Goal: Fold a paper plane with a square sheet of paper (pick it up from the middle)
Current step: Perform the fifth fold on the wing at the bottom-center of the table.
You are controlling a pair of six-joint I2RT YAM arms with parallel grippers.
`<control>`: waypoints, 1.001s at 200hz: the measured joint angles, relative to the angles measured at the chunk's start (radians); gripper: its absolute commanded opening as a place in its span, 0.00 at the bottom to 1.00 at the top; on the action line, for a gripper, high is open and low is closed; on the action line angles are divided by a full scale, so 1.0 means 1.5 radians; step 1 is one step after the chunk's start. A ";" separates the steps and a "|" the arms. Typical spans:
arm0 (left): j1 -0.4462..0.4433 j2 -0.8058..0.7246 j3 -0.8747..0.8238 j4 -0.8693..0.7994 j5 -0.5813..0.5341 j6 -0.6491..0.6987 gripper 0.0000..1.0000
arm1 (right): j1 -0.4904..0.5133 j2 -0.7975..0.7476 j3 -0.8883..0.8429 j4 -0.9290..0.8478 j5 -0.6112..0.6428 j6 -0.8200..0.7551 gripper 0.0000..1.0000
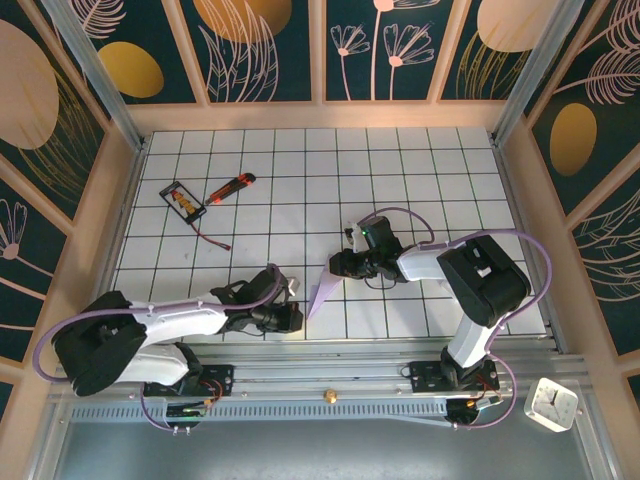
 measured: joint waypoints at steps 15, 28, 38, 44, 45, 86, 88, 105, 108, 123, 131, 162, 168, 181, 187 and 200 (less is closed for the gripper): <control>0.000 -0.007 0.017 0.026 0.014 -0.006 0.00 | 0.000 0.000 0.000 0.000 0.000 0.000 0.27; 0.000 -0.001 0.030 0.058 0.022 -0.013 0.00 | 0.000 0.000 0.000 0.000 0.000 0.000 0.27; 0.000 0.013 0.041 0.078 0.029 -0.018 0.00 | 0.000 0.000 0.000 0.000 0.000 0.000 0.27; 0.000 0.028 0.050 0.090 0.032 -0.018 0.00 | 0.000 0.000 0.000 0.000 0.000 0.000 0.27; 0.000 0.032 0.052 0.092 0.032 -0.019 0.00 | 0.000 0.000 0.000 0.000 0.000 0.000 0.27; 0.007 0.122 0.084 0.120 0.031 -0.017 0.00 | 0.000 0.000 0.000 0.000 0.000 0.000 0.27; 0.008 0.124 0.084 0.120 0.030 -0.017 0.00 | 0.000 0.000 0.000 0.000 0.000 0.000 0.27; 0.017 0.134 0.084 0.122 0.027 -0.017 0.00 | 0.000 0.000 0.000 0.000 0.000 0.000 0.27; 0.018 0.136 0.084 0.123 0.026 -0.017 0.00 | 0.000 0.000 0.000 0.000 0.000 0.000 0.27; 0.022 0.144 0.084 0.130 0.023 -0.014 0.00 | 0.000 0.000 0.000 0.000 0.000 0.000 0.27; 0.023 0.149 0.083 0.132 0.021 -0.012 0.00 | 0.000 0.000 0.000 0.000 0.000 0.000 0.27; 0.023 0.165 0.075 0.137 0.018 -0.003 0.00 | 0.000 0.000 0.000 0.000 0.000 0.000 0.27; 0.023 0.167 0.073 0.137 0.018 -0.001 0.00 | 0.000 0.000 0.000 0.000 0.000 0.000 0.27; 0.023 0.167 0.071 0.137 0.016 0.001 0.00 | 0.000 0.000 0.000 0.000 0.000 0.000 0.27; 0.023 0.167 0.070 0.137 0.016 0.003 0.00 | 0.000 0.000 0.000 0.000 0.000 0.000 0.27; 0.023 0.168 0.067 0.137 0.016 0.006 0.00 | 0.000 0.000 0.000 0.000 0.000 0.000 0.27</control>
